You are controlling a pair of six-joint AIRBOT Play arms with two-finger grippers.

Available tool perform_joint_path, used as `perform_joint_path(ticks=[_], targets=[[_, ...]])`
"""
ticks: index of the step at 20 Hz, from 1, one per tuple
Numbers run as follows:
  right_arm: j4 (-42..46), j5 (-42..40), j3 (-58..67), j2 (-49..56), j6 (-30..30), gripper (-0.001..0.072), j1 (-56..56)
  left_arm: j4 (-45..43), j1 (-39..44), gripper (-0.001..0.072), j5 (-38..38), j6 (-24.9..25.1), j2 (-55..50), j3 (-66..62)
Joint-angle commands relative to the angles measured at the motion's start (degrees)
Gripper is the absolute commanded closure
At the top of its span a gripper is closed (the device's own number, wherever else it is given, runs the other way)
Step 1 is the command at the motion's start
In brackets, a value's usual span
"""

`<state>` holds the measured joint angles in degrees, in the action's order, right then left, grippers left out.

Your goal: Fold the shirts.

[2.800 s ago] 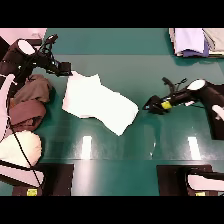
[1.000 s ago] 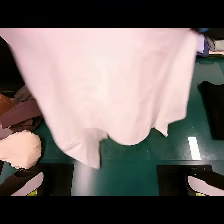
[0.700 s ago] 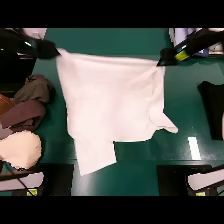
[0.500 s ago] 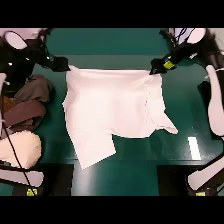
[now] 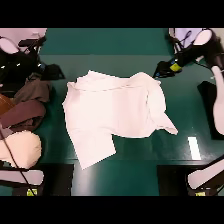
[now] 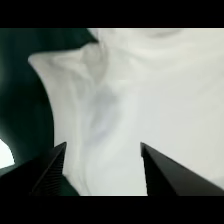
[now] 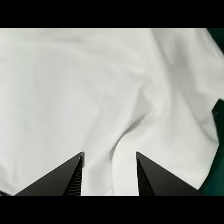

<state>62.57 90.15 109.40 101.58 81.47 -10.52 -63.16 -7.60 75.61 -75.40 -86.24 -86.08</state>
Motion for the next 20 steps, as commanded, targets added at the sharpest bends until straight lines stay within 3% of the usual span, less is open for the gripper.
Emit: perform_joint_path(ticks=[1, 7, 16, 17, 18, 19, 20], targets=[[-8.9, 0.2, -10.8, -10.0, -0.8, 0.0327, 3.7, -1.6, -3.3, 0.0165, -1.4, -1.5, 11.8, 17.6], [-9.0, -9.7, -29.4, -26.4, -0.8, 0.0327, 4.0, 0.9, -3.1, 0.0165, -6.0, -2.6, 27.2, 48.6], [-8.9, -12.5, -40.0, -35.1, -0.5, 0.0327, 4.1, 11.1, -3.1, 0.0166, -13.5, 0.0, 27.8, 59.6], [-9.0, -12.9, -40.7, -35.7, -0.4, 0.0327, 4.1, 11.7, -3.1, 0.0182, -14.1, 0.4, 27.8, 59.9], [-9.0, -13.7, -41.5, -36.3, -0.3, 0.0327, 4.1, 12.5, -3.1, 0.0358, -14.1, 1.2, 27.8, 60.0], [-8.9, -14.2, -42.3, -36.8, 0.0, 0.0327, 4.1, 14.0, -3.1, 0.0409, -14.2, 2.8, 27.8, 60.0], [-8.8, -14.4, -43.1, -37.2, 0.2, 0.0327, 4.1, 15.1, -3.1, 0.0409, -14.3, 3.7, 27.8, 60.0]])
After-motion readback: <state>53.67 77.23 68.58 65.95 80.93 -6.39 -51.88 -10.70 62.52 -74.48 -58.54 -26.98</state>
